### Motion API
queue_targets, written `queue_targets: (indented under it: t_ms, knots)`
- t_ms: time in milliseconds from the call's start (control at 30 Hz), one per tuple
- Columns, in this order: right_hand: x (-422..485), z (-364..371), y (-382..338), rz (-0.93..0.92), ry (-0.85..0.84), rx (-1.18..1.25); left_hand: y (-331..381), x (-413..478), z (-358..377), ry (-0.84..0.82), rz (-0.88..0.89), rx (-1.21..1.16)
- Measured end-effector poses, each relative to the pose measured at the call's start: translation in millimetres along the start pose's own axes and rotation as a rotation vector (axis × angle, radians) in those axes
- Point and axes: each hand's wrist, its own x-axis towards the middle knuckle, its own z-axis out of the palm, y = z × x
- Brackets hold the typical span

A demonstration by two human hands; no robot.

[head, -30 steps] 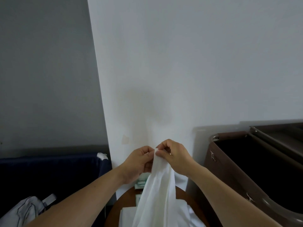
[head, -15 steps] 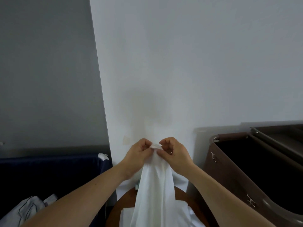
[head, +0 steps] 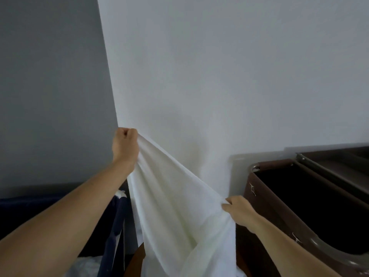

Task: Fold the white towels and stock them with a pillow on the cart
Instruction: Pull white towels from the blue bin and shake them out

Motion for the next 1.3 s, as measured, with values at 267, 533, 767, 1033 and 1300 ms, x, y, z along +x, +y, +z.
queue_targets:
  t_ms: [267, 533, 767, 1033, 1300]
  knots:
    - [1.2, -14.1, -42.4, -0.229, 0.054, -0.047, -42.8, -36.2, 13.9, -0.388, -0.014, 0.432]
    - [-13.1, -14.9, -113.4, -0.575, 0.007, 0.027, -26.2, -87.3, 33.6, -1.02, 0.152, 0.526]
    - [-9.6, -11.4, -86.1, -0.35, 0.001, -0.27, -10.6, -62.6, 23.2, -0.805, 0.168, 0.485]
    - [5.3, -10.1, -35.7, -0.063, -0.007, -0.19, -1.9, -27.7, 7.1, -0.607, 0.035, 0.34]
    - [12.7, -20.3, 13.3, -0.017, 0.179, -0.209, -34.0, -5.2, -11.2, -0.334, -0.176, 0.302]
